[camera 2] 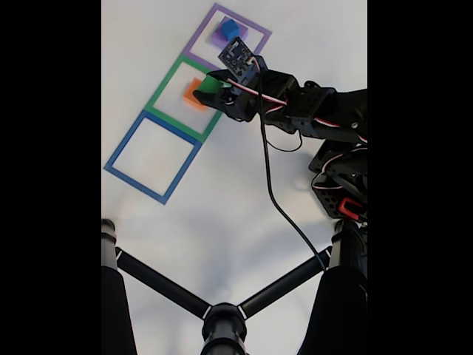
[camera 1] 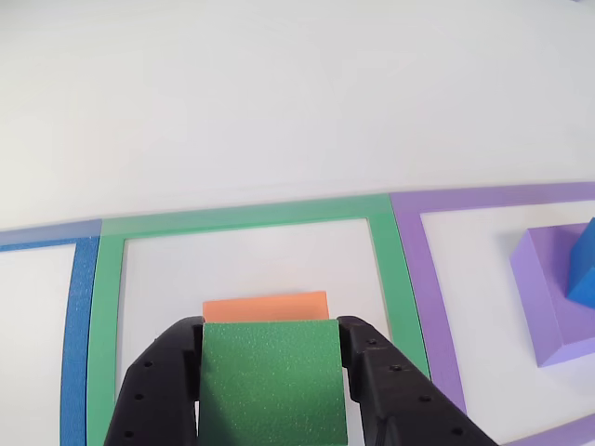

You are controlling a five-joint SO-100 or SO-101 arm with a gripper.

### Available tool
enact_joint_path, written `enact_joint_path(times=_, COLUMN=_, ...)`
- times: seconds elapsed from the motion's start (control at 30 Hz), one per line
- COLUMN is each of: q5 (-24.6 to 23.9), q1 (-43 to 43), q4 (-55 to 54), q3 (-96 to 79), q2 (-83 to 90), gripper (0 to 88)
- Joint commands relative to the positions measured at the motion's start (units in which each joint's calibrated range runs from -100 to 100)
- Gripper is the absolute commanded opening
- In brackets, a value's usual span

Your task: Tower of hanoi

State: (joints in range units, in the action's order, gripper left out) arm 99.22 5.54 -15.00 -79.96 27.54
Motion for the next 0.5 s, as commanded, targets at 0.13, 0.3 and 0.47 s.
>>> enact_joint_path(times=0.13, q5=0.78, q1=0.75, q4=-8.6, q3=7.67, q2=-10.15, gripper=3.4)
enact_joint_path(times=0.3, q5=0.78, q1=0.45, q4=-12.32, q3=8.58, q2=-13.52, gripper=3.7)
enact_joint_path(times=0.47, q5=0.78, q1=0.52, q4=-14.75, q3=8.67, q2=-16.24, gripper=3.9)
